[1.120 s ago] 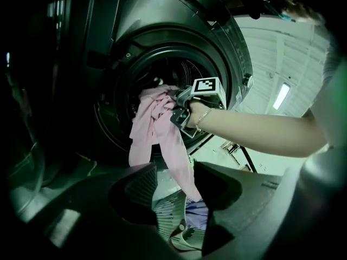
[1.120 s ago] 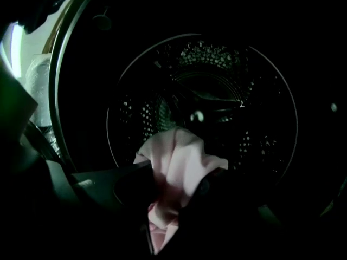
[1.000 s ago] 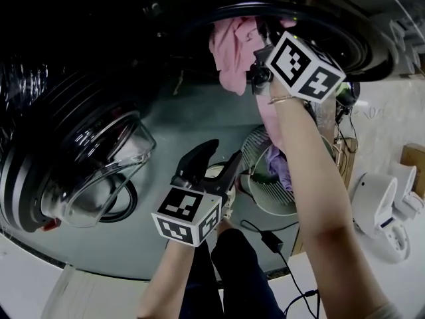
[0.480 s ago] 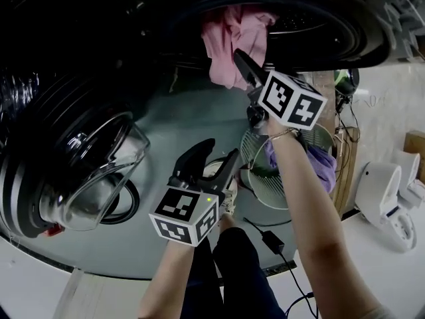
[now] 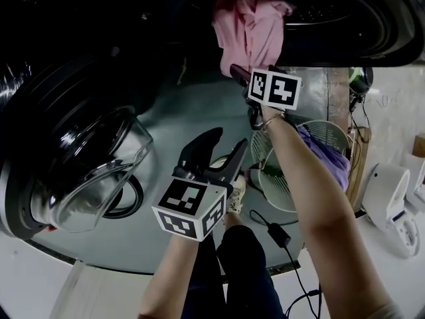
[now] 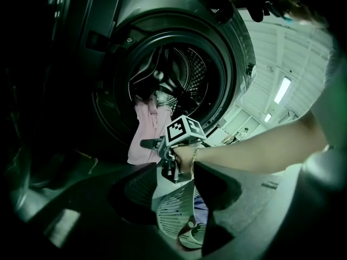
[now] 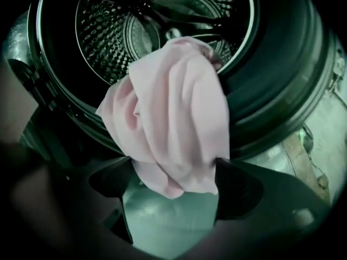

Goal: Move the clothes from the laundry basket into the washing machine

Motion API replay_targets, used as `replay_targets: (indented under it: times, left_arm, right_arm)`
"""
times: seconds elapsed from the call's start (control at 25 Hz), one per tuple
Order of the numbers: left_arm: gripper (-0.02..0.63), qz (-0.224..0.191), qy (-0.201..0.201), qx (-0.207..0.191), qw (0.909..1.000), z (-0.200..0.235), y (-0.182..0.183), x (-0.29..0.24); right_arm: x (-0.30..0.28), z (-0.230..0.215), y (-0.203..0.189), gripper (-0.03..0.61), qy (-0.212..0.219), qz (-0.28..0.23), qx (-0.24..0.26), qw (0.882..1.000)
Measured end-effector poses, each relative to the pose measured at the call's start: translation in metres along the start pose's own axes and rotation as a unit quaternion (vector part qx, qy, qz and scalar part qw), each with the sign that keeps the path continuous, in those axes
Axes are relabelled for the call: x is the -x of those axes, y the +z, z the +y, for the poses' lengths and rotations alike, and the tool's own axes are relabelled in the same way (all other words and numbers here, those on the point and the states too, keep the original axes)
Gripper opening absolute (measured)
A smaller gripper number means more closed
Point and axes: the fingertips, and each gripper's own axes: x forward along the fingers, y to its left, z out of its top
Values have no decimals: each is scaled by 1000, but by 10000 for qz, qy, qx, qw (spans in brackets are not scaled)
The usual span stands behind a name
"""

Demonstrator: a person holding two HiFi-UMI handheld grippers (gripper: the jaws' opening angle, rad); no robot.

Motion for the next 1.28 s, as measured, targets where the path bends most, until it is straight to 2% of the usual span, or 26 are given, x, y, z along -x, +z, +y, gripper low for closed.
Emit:
replay_targets:
  times: [0.04, 0.08, 0.2, 0.24, 0.28, 0.4, 0.6, 0.92, 1.0, 1.04, 1.08, 1.12, 1.16, 1.2, 1.28]
  left_arm:
    - [218, 3, -4, 18, 10000, 1, -1, -1]
    - [218, 9, -19, 37, 10000, 1, -1, -1]
    - [218, 24, -72, 62, 10000, 0, -2, -1]
    - [216, 32, -62, 71, 10000, 0, -1, 0]
    - [216, 34, -51, 82, 9999, -1, 0, 1]
    - [216, -22, -42, 84, 10000, -5, 8, 2]
    - [209, -123, 18, 105, 9999, -8, 21, 4]
    - [207, -103, 103, 39, 9999, -7, 26, 8]
    - [207, -103, 114, 21, 9999, -7, 26, 8]
    - [207, -100, 117, 9, 9999, -7, 26, 7]
    - [207, -96, 122, 5, 9999, -7, 26, 7]
    - [207, -96, 129, 13, 9999, -7, 26, 6]
    - [207, -104, 135, 28, 9999, -7, 27, 6]
    - [207, -116, 141, 46, 9998, -7, 27, 5]
    - [207, -129, 148, 79, 9998, -7, 28, 5]
  right_arm:
    - [-4, 1, 5, 476, -2, -1, 77, 10000]
    - [-4, 0, 12, 414, -31, -47, 138, 9999]
    - [5, -4, 29, 106, -236, -156, 267, 9992]
    - [10, -3, 31, 61, -273, -186, 310, 9990]
    - [16, 0, 35, 54, -276, -272, 344, 9987]
    - [43, 12, 59, 49, -123, -980, 366, 9944]
    - [96, 32, 127, 48, -114, -2275, 415, 9728]
    - [130, 41, 226, 48, -74, -3425, 142, 9394]
    - [121, 45, 234, 45, 131, -3348, 89, 9421]
    - [111, 47, 231, 55, 263, -3155, 71, 9485]
    - [98, 48, 223, 115, 384, -2855, 70, 9576]
    - [84, 49, 211, 278, 476, -2482, 89, 9675]
    - [73, 47, 196, 416, 516, -2108, 127, 9761]
    - [65, 44, 181, 431, 494, -1812, 173, 9821]
    - [64, 31, 156, 431, 320, -1554, 206, 9871]
